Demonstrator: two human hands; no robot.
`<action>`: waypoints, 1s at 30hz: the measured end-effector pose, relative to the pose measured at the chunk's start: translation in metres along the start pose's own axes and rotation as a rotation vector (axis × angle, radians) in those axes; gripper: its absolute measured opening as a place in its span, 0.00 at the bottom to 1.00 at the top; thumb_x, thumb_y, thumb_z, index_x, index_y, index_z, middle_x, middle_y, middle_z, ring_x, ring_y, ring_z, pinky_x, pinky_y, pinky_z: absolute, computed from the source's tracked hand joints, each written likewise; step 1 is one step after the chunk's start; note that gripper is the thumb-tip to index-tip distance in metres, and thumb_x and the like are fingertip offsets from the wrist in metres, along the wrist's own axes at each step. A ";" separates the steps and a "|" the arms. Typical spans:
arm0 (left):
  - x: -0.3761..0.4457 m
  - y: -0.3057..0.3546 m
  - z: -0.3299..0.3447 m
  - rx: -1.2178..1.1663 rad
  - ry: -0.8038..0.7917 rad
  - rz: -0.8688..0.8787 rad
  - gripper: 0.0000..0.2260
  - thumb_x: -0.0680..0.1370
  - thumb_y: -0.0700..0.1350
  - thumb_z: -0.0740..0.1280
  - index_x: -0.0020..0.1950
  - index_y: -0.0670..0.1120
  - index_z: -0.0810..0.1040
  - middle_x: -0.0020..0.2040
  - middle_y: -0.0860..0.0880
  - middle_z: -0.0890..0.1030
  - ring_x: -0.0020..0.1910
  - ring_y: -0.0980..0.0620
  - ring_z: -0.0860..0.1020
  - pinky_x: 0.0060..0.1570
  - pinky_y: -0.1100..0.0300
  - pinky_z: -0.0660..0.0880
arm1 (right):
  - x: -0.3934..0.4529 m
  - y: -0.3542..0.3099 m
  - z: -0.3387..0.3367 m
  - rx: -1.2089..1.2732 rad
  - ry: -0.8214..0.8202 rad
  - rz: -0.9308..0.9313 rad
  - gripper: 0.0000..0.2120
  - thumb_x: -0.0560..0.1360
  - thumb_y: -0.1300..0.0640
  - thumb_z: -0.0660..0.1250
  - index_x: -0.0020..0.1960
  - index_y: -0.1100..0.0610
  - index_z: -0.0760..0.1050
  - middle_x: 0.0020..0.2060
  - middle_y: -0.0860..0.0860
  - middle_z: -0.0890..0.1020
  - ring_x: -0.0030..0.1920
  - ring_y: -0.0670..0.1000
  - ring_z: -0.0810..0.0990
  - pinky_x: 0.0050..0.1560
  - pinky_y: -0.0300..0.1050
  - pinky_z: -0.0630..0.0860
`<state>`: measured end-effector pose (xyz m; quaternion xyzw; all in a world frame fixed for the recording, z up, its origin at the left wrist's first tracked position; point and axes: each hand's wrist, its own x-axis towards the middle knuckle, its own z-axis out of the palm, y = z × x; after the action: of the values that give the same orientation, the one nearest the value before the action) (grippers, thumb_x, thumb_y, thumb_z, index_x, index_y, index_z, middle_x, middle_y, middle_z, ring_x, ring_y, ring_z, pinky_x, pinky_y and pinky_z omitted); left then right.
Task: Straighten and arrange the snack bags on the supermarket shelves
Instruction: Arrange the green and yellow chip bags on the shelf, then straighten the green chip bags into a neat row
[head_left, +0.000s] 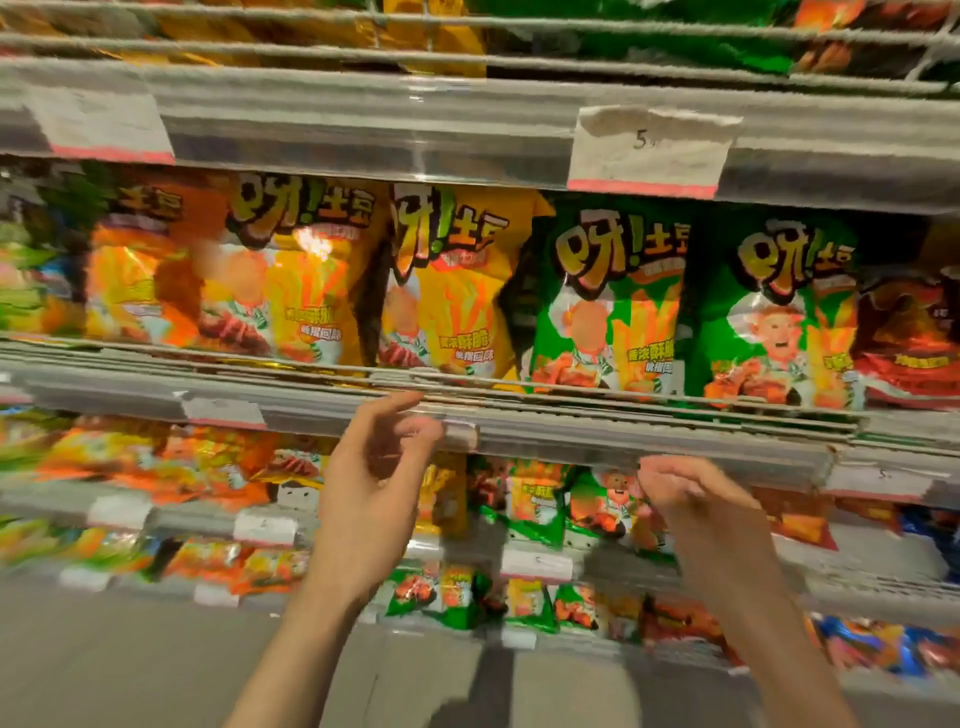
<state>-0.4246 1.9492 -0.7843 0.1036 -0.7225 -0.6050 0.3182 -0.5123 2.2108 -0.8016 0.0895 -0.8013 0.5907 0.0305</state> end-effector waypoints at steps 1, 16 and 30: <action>0.000 0.011 -0.005 0.001 -0.003 -0.036 0.10 0.78 0.52 0.72 0.60 0.59 0.80 0.48 0.52 0.85 0.51 0.52 0.84 0.50 0.51 0.81 | -0.003 -0.010 0.002 -0.052 -0.022 0.009 0.08 0.80 0.54 0.69 0.42 0.46 0.82 0.37 0.45 0.85 0.38 0.45 0.82 0.37 0.29 0.73; -0.002 0.284 -0.060 -0.004 0.042 -0.316 0.08 0.81 0.44 0.69 0.60 0.51 0.80 0.45 0.54 0.86 0.45 0.57 0.85 0.47 0.66 0.78 | -0.037 -0.276 -0.045 -0.047 -0.202 0.205 0.09 0.83 0.54 0.66 0.45 0.53 0.81 0.39 0.49 0.86 0.44 0.48 0.85 0.51 0.51 0.80; 0.028 0.364 -0.247 -0.033 0.111 -0.354 0.07 0.82 0.38 0.67 0.56 0.48 0.79 0.40 0.56 0.84 0.36 0.60 0.80 0.42 0.68 0.77 | -0.106 -0.417 0.049 0.125 -0.199 0.303 0.05 0.79 0.58 0.71 0.47 0.50 0.80 0.42 0.50 0.86 0.43 0.48 0.84 0.46 0.39 0.77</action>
<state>-0.2163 1.8244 -0.4161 0.2572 -0.6641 -0.6569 0.2478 -0.3302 2.0563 -0.4408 0.0275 -0.7665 0.6252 -0.1440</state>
